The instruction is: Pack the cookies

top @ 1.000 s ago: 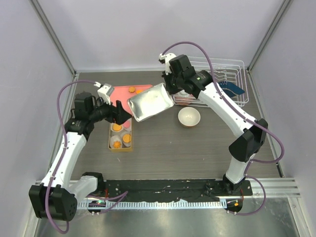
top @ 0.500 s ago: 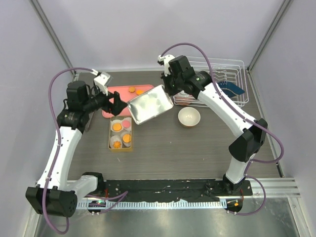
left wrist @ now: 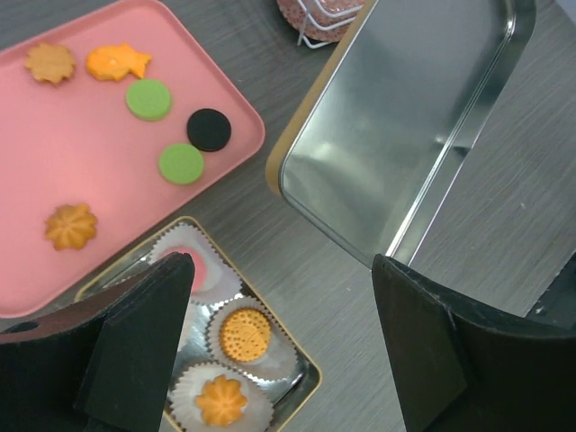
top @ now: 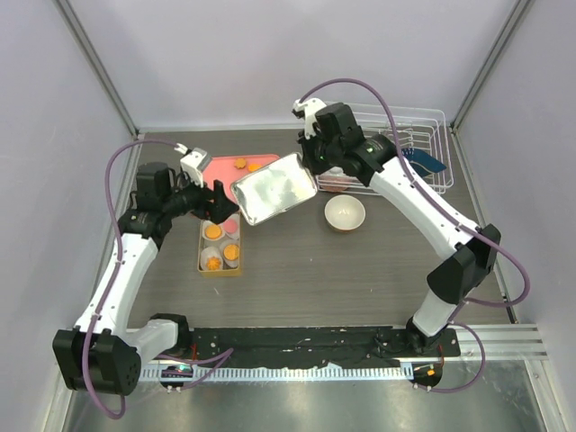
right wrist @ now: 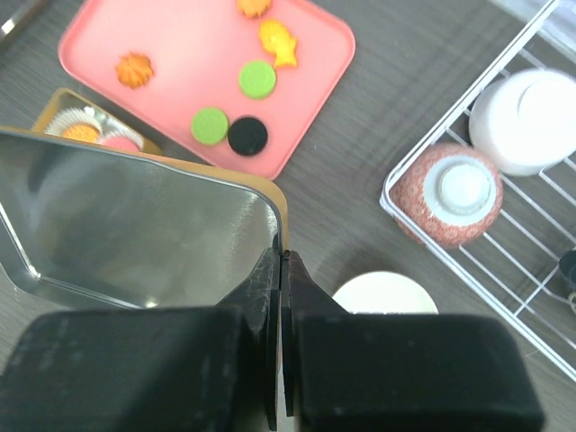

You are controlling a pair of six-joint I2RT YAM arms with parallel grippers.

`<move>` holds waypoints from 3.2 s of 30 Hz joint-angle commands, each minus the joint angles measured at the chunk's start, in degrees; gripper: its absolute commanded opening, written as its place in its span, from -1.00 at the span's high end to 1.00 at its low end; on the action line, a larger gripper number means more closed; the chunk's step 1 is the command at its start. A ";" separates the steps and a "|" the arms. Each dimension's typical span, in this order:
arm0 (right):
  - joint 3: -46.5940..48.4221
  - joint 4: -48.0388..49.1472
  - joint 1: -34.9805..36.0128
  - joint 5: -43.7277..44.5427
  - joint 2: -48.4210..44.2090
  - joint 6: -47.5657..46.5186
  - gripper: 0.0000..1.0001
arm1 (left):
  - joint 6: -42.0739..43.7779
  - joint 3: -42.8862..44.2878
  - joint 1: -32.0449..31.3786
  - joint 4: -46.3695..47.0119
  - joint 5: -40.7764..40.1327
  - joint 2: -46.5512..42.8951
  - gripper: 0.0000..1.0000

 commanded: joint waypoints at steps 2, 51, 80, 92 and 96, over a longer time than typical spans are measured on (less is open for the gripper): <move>0.64 7.56 0.18 -0.57 -5.60 1.11 0.98 | -6.87 -2.10 -0.26 10.90 4.72 -1.95 -0.70; -7.71 16.09 0.18 -5.23 -12.90 6.21 0.98 | -29.03 -13.53 -0.35 41.68 15.54 -2.47 -0.14; -11.75 11.62 0.18 -8.22 -15.62 2.61 0.15 | -26.05 -9.76 -0.35 38.34 12.64 -4.14 0.98; -10.25 4.32 -9.28 -18.93 -19.93 3.39 -0.22 | 4.25 3.41 -1.75 15.50 -0.10 -5.20 0.98; -10.60 4.05 -14.93 -25.79 -19.05 5.59 -0.22 | 11.47 10.09 -3.68 4.28 -5.63 -3.18 0.99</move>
